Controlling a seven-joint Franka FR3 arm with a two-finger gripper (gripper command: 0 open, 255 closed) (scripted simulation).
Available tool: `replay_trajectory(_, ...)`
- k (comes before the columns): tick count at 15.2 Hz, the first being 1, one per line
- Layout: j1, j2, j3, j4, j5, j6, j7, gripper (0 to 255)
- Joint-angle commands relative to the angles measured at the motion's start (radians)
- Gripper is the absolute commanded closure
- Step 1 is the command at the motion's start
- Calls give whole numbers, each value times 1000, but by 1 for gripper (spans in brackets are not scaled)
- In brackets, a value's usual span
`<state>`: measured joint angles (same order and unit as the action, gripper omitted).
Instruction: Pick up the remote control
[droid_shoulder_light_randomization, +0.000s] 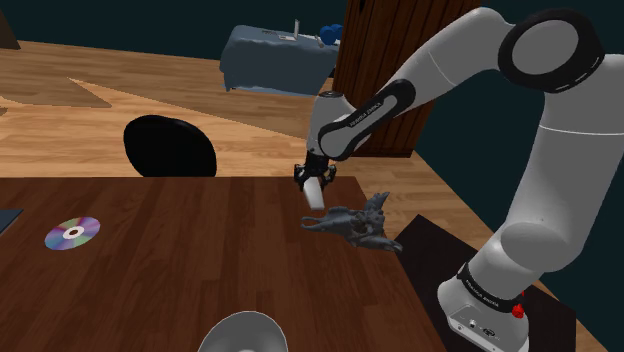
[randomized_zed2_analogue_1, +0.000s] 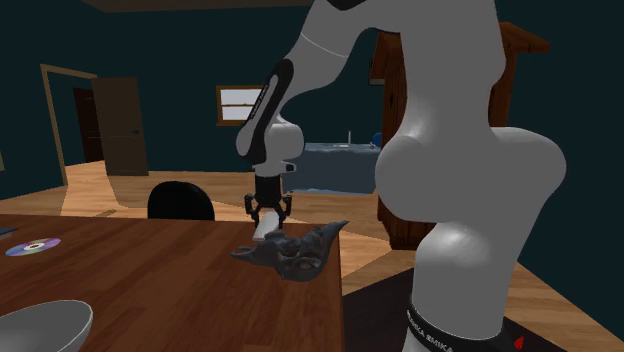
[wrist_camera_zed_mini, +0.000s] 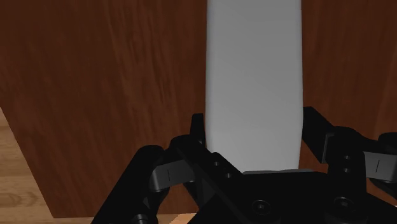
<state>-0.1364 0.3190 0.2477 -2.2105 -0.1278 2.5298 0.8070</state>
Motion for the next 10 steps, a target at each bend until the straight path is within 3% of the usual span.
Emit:
replay_trajectory(1, -4, -20, 5, 6, 10, -25, -7, 255)
replay_trajectory(10, -14, -94, 19, 17, 44, -108, -31, 255)
